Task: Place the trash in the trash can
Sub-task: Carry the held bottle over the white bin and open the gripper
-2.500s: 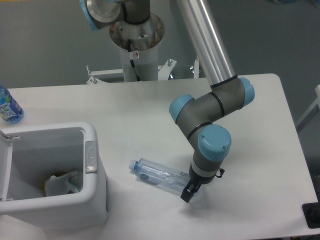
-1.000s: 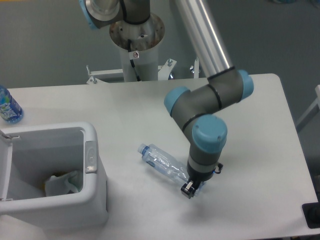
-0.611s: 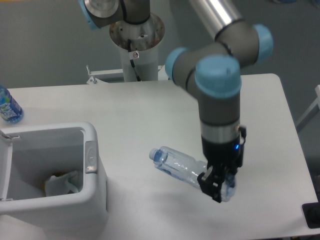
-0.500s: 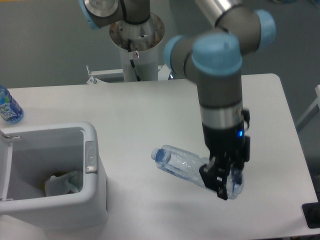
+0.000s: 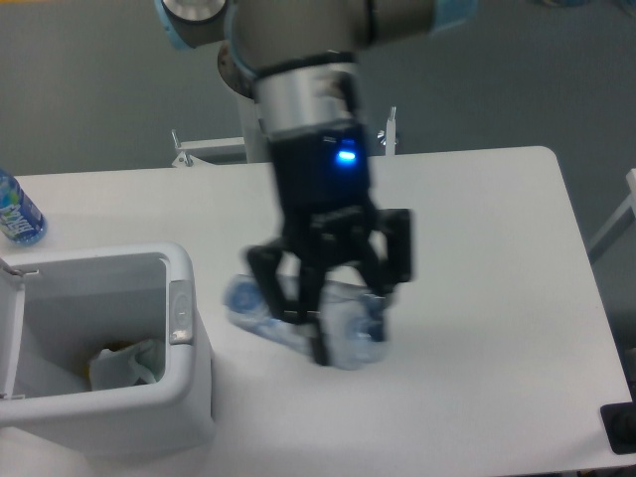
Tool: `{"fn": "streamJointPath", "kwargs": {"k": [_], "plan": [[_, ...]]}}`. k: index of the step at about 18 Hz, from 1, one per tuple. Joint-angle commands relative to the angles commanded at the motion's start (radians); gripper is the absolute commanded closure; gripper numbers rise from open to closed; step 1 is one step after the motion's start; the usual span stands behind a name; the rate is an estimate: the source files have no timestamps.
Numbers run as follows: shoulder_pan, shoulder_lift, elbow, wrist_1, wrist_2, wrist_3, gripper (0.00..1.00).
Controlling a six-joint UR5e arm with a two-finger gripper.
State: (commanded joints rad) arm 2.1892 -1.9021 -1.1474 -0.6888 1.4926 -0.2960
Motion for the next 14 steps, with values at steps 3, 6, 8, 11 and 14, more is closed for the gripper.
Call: {"fn": "streamJointPath", "kwargs": {"k": [3,6,8,11,14], "plan": [[-0.081,-0.002,-0.027,0.000,0.000,0.002,0.44],[-0.126,-0.006,-0.058,0.002,-0.002,0.002,0.17],[-0.135,-0.009,-0.063,0.002,-0.002,0.005,0.00],[-0.135,-0.005,-0.067,0.000,0.000,0.005,0.00],[-0.102,-0.003,-0.083,-0.001,0.012,0.003,0.00]]}}
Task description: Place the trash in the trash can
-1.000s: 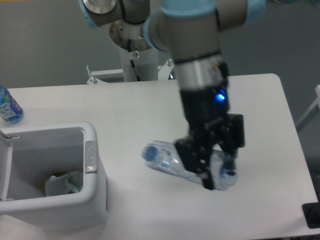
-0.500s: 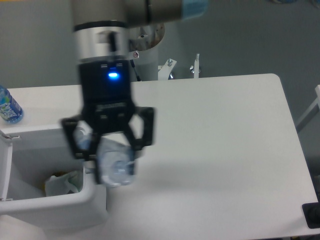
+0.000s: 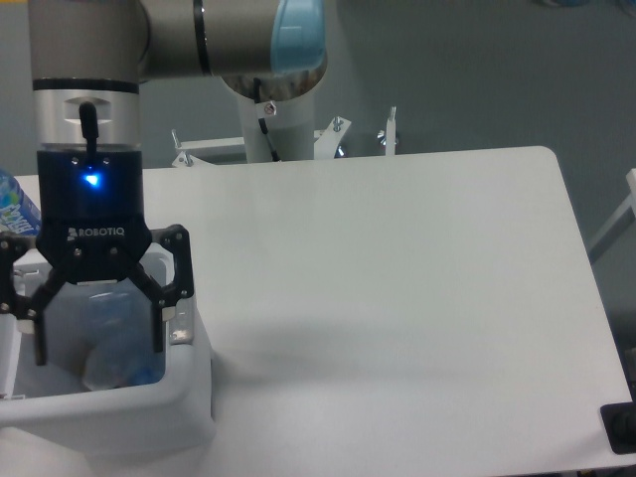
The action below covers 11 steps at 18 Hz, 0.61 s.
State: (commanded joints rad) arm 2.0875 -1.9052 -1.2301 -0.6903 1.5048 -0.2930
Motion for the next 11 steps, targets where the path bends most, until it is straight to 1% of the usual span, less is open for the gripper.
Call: {"fn": "streamJointPath", "kwargs": {"k": [1,3,4,6,7,10,11], "plan": [[0.037,0.005,-0.012,-0.002,0.015,0.002,0.00],[0.089,0.006,-0.015,-0.003,0.064,0.011,0.00],[0.121,0.008,-0.015,-0.003,0.096,0.043,0.00],[0.172,0.015,-0.020,-0.012,0.135,0.159,0.00],[0.189,0.015,-0.034,-0.012,0.153,0.213,0.00],[0.244,0.050,-0.100,-0.020,0.207,0.398,0.00],[0.250,0.064,-0.126,-0.043,0.225,0.472,0.00]]}}
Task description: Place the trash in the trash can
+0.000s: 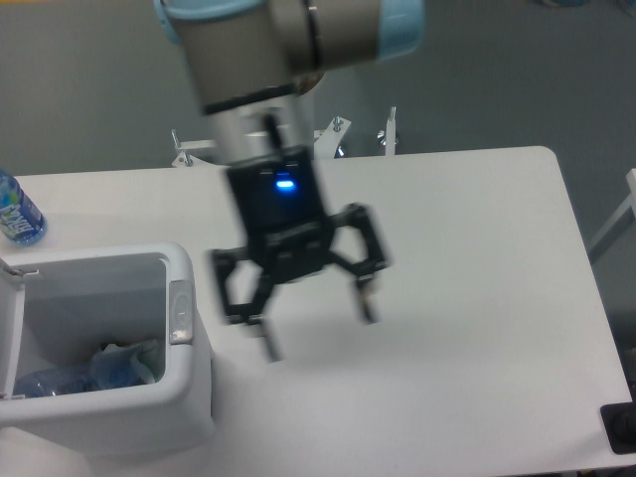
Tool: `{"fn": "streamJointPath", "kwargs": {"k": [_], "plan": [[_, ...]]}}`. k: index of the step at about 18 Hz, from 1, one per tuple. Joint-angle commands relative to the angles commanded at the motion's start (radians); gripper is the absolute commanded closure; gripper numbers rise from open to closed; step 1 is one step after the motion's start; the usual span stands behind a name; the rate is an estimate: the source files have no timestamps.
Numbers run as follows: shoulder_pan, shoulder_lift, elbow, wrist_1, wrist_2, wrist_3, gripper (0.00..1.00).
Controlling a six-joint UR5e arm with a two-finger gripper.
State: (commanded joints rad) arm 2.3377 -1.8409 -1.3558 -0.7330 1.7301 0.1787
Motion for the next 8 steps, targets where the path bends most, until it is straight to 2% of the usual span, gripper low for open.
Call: {"fn": "streamJointPath", "kwargs": {"k": [4,6,8], "plan": [[0.061,0.075,-0.118,-0.095,0.060,0.285,0.00],[0.090,0.101,-0.138,-0.175,0.060,0.427,0.00],[0.115,0.112,-0.141,-0.227,0.058,0.490,0.00]]}}
